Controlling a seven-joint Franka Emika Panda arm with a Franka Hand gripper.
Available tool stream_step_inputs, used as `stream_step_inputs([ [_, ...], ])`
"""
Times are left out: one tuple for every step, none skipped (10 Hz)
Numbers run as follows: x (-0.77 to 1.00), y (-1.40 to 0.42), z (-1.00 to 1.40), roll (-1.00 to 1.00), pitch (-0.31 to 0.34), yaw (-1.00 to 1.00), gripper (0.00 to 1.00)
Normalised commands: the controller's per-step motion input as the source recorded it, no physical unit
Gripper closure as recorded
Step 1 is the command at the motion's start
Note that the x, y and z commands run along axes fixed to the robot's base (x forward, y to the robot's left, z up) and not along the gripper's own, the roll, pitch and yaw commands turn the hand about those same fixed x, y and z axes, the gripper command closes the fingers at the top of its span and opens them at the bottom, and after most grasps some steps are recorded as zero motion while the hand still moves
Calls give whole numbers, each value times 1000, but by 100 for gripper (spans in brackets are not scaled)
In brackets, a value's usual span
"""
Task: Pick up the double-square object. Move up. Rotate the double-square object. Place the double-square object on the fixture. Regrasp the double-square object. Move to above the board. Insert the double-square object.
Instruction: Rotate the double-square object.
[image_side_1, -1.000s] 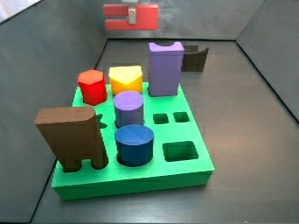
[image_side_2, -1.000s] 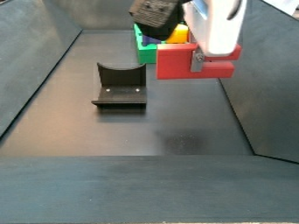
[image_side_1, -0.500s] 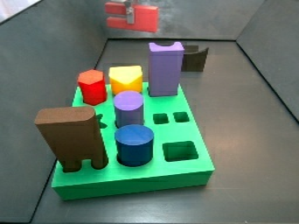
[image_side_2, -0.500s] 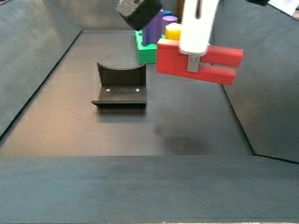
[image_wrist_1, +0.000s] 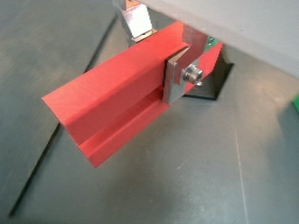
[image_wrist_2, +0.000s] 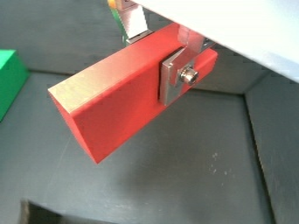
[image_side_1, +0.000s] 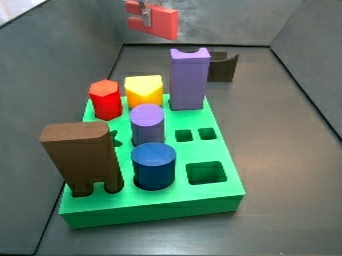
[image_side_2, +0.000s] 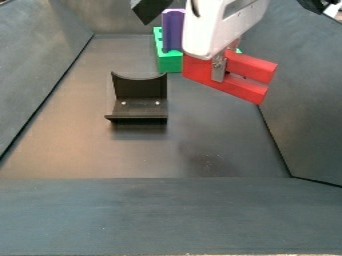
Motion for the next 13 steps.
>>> stream_step_inputs([
  [29,22,-25,-16,-8,-1000,100],
  [29,22,-25,-18,-10,-1000,100],
  [29,22,-25,-19,-10,-1000,100],
  [29,22,-25,-21,-11,-1000,100],
  [29,22,-25,-23,-12,-1000,100],
  [28,22,-25,-27,-14,-1000,100],
  [28,22,-25,-29,-15,-1000,100],
  [28,22,-25,-36,-19,-1000,100],
  [28,22,-25,-40,-20,-1000,100],
  [28,22,-25,-51,-26,-1000,100],
  [28,22,-26,-60,-30,-937,100],
  [28,22,-26,-60,-30,-618,100],
  [28,22,-26,-60,-30,-417,100],
])
